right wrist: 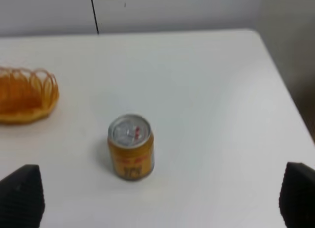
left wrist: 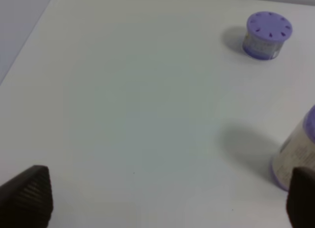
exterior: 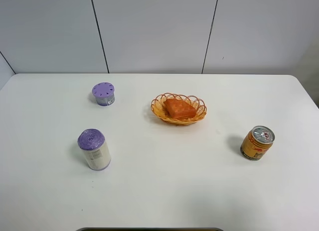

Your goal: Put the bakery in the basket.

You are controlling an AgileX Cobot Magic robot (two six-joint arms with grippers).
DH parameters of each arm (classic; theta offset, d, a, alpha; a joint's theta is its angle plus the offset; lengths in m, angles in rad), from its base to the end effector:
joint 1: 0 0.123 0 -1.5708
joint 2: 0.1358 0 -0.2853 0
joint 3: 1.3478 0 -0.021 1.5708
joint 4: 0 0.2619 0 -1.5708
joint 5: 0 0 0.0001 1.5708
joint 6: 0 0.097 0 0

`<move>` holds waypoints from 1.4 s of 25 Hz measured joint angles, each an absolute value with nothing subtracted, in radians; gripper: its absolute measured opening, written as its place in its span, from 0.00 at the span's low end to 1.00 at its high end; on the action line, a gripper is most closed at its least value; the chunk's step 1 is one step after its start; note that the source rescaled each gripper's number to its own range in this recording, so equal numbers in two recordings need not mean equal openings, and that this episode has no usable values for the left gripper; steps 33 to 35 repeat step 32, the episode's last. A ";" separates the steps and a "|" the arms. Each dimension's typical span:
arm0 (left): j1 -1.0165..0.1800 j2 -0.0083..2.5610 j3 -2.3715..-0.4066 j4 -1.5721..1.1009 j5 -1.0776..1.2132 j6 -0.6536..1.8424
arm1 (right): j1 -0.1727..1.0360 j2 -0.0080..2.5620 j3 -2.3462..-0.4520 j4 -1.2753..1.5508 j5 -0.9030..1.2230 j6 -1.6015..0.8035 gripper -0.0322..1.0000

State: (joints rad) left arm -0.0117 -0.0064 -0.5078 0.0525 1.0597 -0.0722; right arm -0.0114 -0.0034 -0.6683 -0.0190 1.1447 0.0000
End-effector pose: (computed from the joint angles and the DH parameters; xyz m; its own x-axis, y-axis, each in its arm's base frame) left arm 0.0081 0.0043 0.2824 -0.4400 -0.0413 -0.8970 -0.0499 0.9985 -0.0215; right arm -0.0174 -0.0015 0.3195 -0.3764 -0.0036 -0.9264 0.0245 0.9996 -0.0138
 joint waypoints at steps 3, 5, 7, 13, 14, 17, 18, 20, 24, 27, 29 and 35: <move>-0.012 -0.006 -0.508 0.052 1.060 -0.072 | -0.011 -0.003 -0.606 -0.012 1.136 0.000 0.93; -0.012 -0.006 -0.508 0.052 1.060 -0.072 | -0.011 -0.003 -0.577 -0.011 1.126 0.000 0.93; -0.012 -0.006 -0.508 0.052 1.060 -0.072 | -0.011 -0.003 -0.547 0.000 1.119 0.000 0.93; -0.012 -0.006 -0.508 0.052 1.060 -0.072 | -0.011 -0.003 -0.507 0.000 1.085 -0.005 0.90; -0.012 -0.006 -0.508 0.052 1.060 -0.072 | -0.011 -0.003 -0.506 0.000 1.084 -0.011 0.88; -0.012 -0.006 -0.508 0.052 1.060 -0.072 | -0.011 -0.003 -0.504 0.000 1.071 -0.024 0.85; -0.012 -0.006 -0.508 0.052 1.060 -0.072 | -0.011 -0.003 -0.504 0.000 1.069 -0.026 0.84; -0.012 -0.006 -0.508 0.052 1.060 -0.072 | -0.011 -0.003 -0.504 0.000 1.068 -0.028 0.82; -0.012 -0.006 -0.508 0.052 1.060 -0.072 | -0.011 -0.003 -0.504 0.000 1.068 -0.028 0.81; -0.012 -0.006 -0.508 0.052 1.060 -0.072 | -0.011 -0.003 -0.504 0.000 1.068 -0.028 0.81; -0.012 -0.006 -0.508 0.052 1.060 -0.072 | -0.011 -0.003 -0.504 0.000 1.068 -0.028 0.81; -0.012 -0.006 -0.508 0.052 1.060 -0.072 | -0.011 -0.003 -0.504 0.000 1.068 -0.028 0.81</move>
